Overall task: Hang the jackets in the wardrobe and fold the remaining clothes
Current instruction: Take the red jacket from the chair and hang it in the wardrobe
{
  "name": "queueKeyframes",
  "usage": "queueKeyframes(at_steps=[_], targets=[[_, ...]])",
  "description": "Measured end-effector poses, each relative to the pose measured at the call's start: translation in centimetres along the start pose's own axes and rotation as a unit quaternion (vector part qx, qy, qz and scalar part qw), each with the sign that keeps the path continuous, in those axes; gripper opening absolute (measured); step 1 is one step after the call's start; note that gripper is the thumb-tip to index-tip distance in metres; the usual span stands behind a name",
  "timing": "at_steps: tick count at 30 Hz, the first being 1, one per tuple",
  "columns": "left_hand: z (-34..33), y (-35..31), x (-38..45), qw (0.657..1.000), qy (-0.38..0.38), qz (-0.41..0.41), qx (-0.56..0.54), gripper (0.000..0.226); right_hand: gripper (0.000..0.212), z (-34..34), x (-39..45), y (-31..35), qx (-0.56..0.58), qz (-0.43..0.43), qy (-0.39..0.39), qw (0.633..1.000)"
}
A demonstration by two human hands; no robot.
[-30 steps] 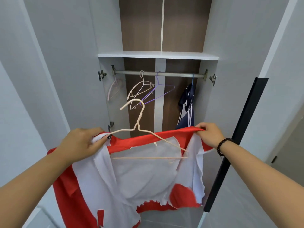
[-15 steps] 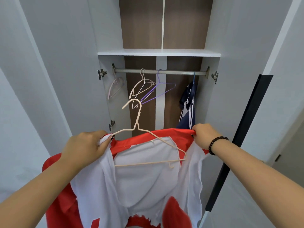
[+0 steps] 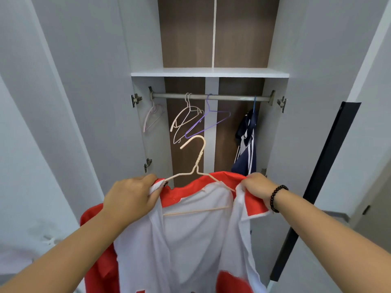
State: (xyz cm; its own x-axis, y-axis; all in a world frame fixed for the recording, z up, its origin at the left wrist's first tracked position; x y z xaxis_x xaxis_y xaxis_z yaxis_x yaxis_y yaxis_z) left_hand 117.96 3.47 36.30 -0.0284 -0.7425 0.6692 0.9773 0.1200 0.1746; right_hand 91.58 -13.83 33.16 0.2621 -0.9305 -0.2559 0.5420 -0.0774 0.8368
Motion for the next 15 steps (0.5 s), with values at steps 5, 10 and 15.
queueKeyframes(at_steps=[5, 10, 15], targets=[[-1.5, -3.4, 0.1, 0.998, 0.039, -0.022, -0.045, 0.046, 0.016, -3.2, -3.1, 4.8, 0.174, 0.101, 0.059, 0.978], [-2.3, -2.3, 0.5, 0.974, 0.048, 0.120, -0.184, 0.047, 0.005, -1.6, -3.9, 6.4, 0.178, 0.145, 0.048, 0.972], [-1.6, -1.0, 0.4, 0.959, -0.010, 0.158, -0.237, 0.036, 0.063, 0.8, -3.3, 4.7, -0.056, 0.218, -0.033, 0.974]])
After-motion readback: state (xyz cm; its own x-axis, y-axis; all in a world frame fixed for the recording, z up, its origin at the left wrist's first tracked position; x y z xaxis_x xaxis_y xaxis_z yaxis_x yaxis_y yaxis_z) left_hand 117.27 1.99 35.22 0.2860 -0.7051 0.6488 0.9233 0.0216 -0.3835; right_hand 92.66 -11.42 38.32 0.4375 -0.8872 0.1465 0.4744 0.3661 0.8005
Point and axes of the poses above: each hand's wrist, its own x-axis towards the middle knuckle, its own z-axis out of the back of the hand, y = z × x, the point moved 4 cm from there along x, towards the middle knuckle, and after that the axes turned 8 degrees about x, right-handed, at the moved point
